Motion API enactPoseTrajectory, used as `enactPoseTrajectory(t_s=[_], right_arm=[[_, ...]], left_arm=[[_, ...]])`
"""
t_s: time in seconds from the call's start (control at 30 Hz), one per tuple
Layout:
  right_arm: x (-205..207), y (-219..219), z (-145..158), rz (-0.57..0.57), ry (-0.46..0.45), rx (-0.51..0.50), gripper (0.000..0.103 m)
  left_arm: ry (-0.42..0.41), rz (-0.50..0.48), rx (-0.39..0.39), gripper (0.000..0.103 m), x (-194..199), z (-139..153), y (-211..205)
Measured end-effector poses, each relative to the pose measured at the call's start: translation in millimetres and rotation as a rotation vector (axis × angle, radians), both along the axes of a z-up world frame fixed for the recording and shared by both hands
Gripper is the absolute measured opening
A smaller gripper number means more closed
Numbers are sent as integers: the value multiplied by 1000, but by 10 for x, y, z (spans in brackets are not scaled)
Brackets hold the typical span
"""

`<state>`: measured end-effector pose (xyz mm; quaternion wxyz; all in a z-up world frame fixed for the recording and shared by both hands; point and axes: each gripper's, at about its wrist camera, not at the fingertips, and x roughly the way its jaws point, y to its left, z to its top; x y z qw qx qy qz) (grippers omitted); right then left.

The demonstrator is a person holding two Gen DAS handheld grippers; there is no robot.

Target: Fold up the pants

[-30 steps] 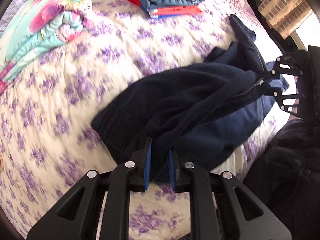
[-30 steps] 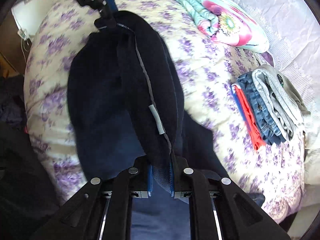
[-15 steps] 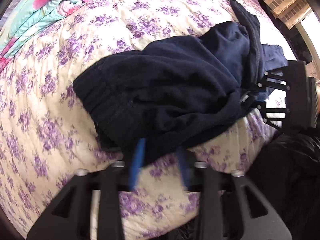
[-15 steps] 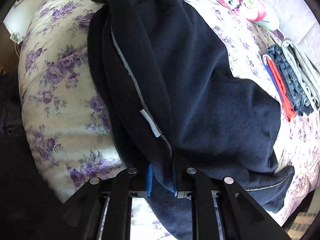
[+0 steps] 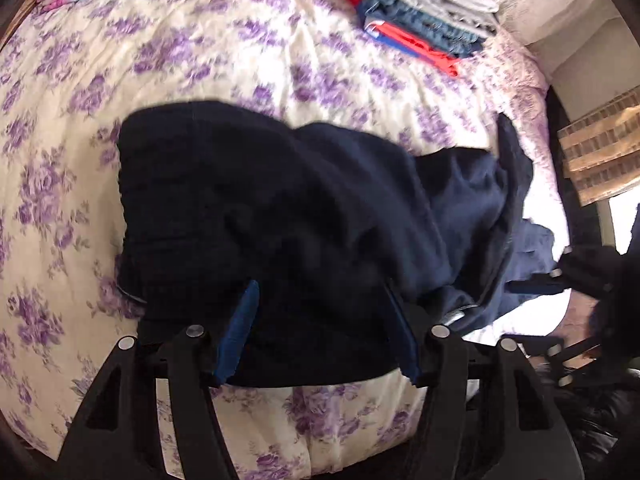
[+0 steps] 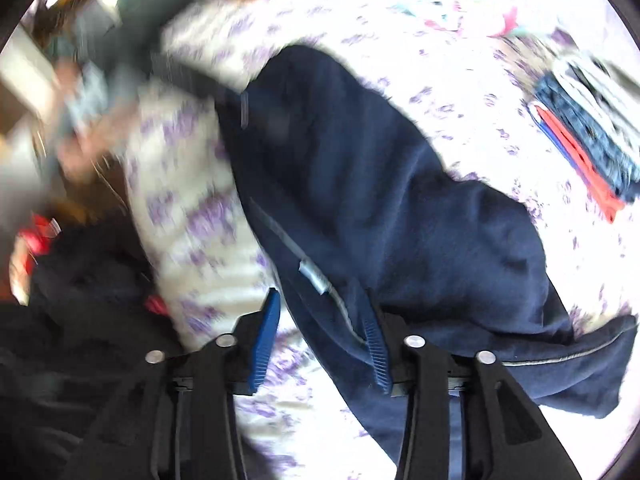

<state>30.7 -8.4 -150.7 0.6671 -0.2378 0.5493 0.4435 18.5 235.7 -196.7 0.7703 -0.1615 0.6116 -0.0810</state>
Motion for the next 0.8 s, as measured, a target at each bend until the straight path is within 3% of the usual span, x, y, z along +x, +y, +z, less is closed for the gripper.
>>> enactPoseTrajectory(t_s=[0.03,0.13,0.27,0.4,0.6,0.7,0.8], right_arm=[[71,16,13,-30,10,8,13],[143,182,-86,-83,10,39,12],[394,386,-563,-136,112,-19,12],[226,320,-644,-63,150,-105,8],[130,288,-862,-92,155,-184,10],[217,350,-837,-108,191,-195,11],[456,248,-552,-149,249,-183,11]], left_arm=[[1,0,8,59,-27,-60,-23],[-33,22,-5,59,-73,-66,-12],[-36,48,-59,58,-118,-112,76],[-25,43,-59,47,-96,-143,111],[-18,115,-103,34,-23,-248,221],[-11,111,-86,34,36,-261,188],[-4,112,-85,34,38,-249,181]])
